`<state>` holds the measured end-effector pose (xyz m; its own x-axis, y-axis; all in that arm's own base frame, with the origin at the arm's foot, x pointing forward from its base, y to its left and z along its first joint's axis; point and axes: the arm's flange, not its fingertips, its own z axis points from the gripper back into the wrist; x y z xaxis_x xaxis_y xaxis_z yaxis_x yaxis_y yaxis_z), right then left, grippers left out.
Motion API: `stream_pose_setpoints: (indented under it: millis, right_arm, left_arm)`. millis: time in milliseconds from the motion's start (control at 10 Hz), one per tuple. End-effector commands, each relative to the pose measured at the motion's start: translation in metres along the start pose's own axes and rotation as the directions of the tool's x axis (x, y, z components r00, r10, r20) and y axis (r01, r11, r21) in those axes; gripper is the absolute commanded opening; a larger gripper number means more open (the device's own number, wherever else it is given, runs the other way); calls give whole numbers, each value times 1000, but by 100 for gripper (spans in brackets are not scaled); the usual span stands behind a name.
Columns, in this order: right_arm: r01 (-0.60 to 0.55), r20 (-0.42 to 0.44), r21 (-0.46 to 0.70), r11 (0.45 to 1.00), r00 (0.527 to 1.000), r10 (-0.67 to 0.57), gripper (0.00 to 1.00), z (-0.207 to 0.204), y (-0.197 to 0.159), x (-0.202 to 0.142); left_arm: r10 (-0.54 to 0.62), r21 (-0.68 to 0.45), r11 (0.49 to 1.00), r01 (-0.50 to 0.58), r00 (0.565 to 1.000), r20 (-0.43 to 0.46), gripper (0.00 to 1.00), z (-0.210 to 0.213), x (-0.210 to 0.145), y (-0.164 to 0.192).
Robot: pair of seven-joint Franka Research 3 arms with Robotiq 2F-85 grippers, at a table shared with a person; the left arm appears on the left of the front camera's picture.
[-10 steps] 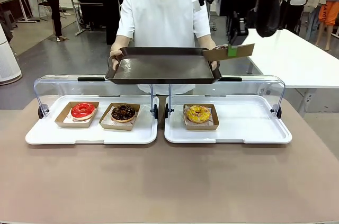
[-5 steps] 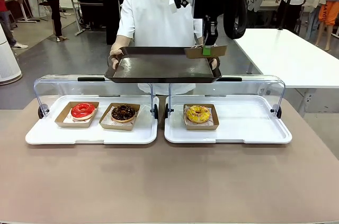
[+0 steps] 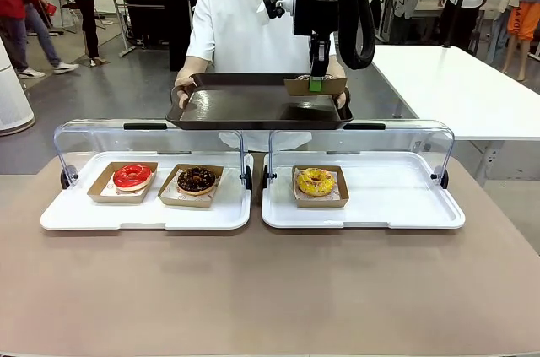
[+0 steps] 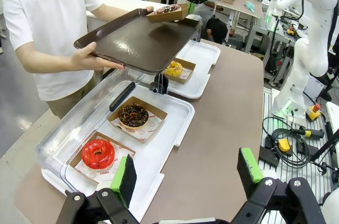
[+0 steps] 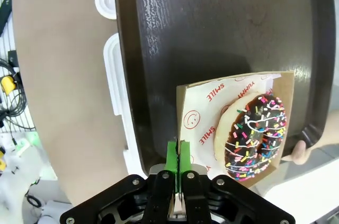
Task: Provide the desired donut to the person.
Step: Place the picked Paper togo box onto the Handle tray extended by the person.
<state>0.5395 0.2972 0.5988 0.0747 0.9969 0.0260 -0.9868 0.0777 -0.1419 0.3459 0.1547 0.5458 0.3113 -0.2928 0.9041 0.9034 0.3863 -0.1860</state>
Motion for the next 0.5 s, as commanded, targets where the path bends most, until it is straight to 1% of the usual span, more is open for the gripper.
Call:
stream_pose_setpoints:
  millis: [0, 400]
  right_arm:
    - [43, -22, -28, 999, 999, -44, 2, -3, -10, -4]
    - [22, 27, 3, 1000, 999, -22, 2, -11, -9, -5]
  left_arm:
    - [-2, -2, 1000, 2, 1000, 7, 100, 1, 0, -1]
    - [-2, -2, 1000, 2, 1000, 7, 100, 1, 0, -1]
